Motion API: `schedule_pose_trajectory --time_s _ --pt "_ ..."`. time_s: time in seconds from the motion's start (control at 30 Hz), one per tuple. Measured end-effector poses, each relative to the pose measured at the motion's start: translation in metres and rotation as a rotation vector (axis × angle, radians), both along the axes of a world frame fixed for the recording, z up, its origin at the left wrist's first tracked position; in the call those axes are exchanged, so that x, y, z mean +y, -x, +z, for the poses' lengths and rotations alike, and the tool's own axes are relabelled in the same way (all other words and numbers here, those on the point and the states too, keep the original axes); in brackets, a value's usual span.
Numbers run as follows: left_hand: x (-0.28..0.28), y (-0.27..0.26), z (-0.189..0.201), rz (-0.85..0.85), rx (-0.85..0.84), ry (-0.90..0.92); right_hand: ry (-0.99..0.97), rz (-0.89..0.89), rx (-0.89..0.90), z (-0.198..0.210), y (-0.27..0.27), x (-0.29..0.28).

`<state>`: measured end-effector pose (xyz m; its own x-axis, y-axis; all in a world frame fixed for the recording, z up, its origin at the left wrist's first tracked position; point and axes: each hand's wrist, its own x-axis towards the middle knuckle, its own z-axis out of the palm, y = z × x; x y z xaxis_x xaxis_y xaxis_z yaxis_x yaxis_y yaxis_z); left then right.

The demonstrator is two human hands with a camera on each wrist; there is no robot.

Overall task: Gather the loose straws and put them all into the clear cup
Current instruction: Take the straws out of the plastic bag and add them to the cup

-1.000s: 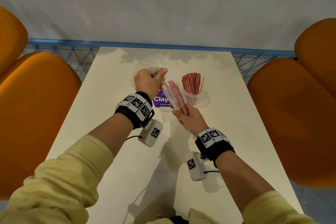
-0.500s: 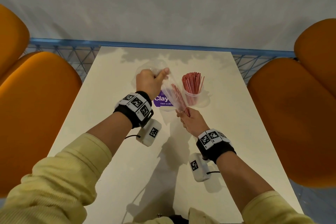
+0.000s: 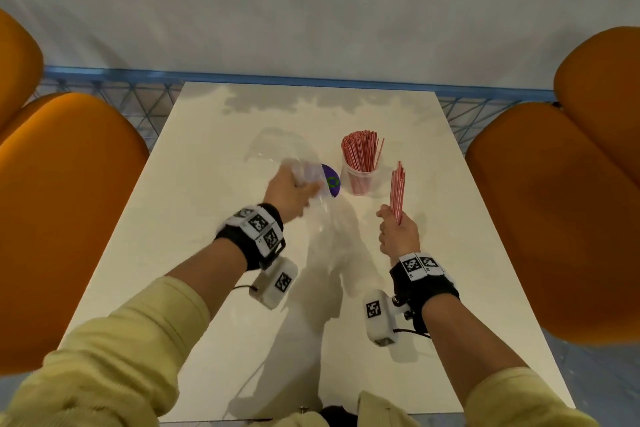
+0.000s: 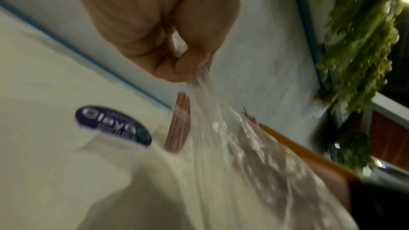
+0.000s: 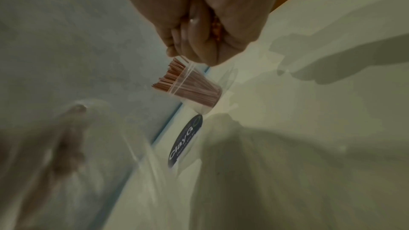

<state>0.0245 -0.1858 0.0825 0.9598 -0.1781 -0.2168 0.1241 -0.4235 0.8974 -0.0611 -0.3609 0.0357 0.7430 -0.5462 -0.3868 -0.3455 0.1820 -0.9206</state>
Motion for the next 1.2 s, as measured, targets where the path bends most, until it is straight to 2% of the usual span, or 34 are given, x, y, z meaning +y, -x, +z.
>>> schedule_pose_trajectory --time_s 0.13,0.27,0.37,0.53,0.7,0.9,1.0,1.2 --pt "-0.011 0.044 -0.041 -0.266 0.214 -0.180 0.062 0.043 0.000 0.002 -0.002 -0.002" --pt "-0.014 0.068 -0.060 -0.272 0.380 -0.355 0.188 0.159 0.031 -0.002 0.000 0.003" --pt "-0.008 0.069 -0.064 -0.232 0.372 -0.523 0.220 0.217 0.060 -0.005 0.001 0.005" --pt "0.007 0.053 -0.047 -0.128 0.264 -0.612 0.219 0.247 0.078 -0.007 0.002 0.005" --pt "-0.003 0.035 -0.018 -0.102 -0.054 -0.368 0.284 0.320 0.081 -0.004 -0.005 0.011" --pt "-0.041 0.016 0.006 0.006 -0.104 0.054 0.527 0.553 0.082 0.019 -0.016 0.026" --pt "-0.054 0.007 0.008 0.045 -0.218 0.072 0.608 0.628 0.052 0.028 -0.023 0.027" --pt "-0.072 -0.013 0.000 0.053 -0.307 0.040 0.619 0.603 0.045 0.041 -0.046 0.017"
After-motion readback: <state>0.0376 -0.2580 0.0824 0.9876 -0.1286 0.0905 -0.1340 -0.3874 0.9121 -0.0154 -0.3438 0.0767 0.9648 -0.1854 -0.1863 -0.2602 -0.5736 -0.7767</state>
